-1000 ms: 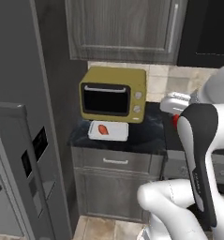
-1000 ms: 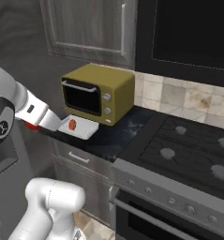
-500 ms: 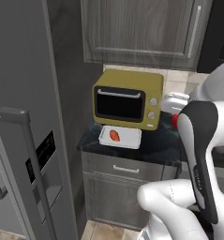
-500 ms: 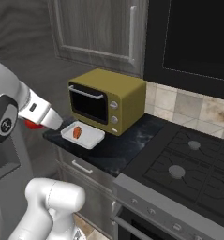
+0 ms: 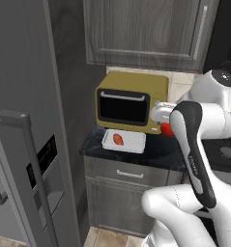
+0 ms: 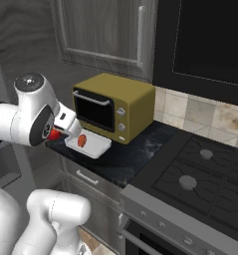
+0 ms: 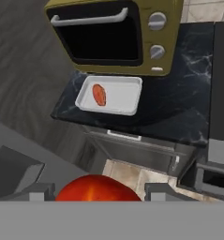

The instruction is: Take the sweet potato and tomato out of the freezer and place them in the tupperware container on the counter. Then put the tupperware containing the vegetables back in the freezer.

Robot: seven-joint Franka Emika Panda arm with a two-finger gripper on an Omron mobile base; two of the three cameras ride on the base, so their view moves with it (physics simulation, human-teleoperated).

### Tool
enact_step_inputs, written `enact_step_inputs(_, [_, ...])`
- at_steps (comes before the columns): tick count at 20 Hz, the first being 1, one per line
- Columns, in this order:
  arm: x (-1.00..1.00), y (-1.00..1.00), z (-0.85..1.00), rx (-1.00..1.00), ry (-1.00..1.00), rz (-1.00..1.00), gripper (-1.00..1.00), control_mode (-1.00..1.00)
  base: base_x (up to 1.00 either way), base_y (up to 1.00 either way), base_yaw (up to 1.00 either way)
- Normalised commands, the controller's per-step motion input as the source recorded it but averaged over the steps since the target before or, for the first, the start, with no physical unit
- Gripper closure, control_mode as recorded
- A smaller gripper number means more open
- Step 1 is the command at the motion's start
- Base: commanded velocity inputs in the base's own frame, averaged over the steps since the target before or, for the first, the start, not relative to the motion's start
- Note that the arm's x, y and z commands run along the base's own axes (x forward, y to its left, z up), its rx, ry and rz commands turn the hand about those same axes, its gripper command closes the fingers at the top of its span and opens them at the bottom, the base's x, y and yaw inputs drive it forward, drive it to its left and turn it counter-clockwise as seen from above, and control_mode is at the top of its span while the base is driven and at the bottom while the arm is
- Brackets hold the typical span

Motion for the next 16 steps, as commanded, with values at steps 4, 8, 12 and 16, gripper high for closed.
enact_step_inputs(4, [0.68,0.19,-0.68,0.00,0.07,0.03,1.00,-1.00,0.00,0.00,0.00])
enact_step_inputs(8, [0.61,0.27,-0.61,-0.03,0.04,0.00,1.00,-1.00,0.00,0.00,0.00])
enact_step_inputs(12, [0.68,0.03,-0.46,-0.01,0.00,0.00,1.00,-1.00,0.00,0.00,0.00])
enact_step_inputs(16, [0.75,0.00,-0.40,0.00,0.00,0.00,1.00,-1.00,0.00,0.00,0.00])
